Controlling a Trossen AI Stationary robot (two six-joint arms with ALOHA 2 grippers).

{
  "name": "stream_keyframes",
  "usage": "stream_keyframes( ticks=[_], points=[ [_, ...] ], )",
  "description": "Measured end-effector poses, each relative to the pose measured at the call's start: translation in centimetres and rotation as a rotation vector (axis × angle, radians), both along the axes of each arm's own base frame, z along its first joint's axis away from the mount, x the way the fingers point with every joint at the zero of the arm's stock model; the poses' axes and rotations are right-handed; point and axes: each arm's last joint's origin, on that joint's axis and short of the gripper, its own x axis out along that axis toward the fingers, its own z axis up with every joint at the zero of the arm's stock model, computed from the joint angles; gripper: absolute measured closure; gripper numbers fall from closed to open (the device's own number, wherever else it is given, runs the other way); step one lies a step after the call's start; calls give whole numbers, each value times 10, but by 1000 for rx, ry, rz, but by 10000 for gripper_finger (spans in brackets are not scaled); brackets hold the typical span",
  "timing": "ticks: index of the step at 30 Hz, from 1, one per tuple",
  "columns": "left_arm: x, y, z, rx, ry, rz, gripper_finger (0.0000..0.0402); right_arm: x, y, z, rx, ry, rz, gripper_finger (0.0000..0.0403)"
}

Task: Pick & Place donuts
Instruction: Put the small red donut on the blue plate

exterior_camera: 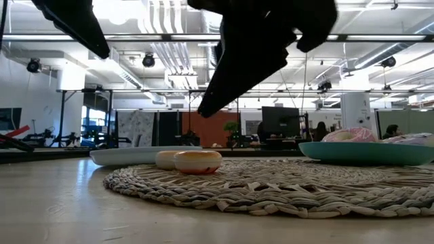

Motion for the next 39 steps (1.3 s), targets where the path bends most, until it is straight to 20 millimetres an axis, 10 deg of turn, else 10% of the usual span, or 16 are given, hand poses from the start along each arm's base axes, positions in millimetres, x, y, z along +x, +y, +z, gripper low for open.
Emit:
stream_keyframes(
  ticks=[39],
  points=[
    [-1,2,-2,44,12,-22,280,23,2,-38,-18,103,-138,283]
  ],
)
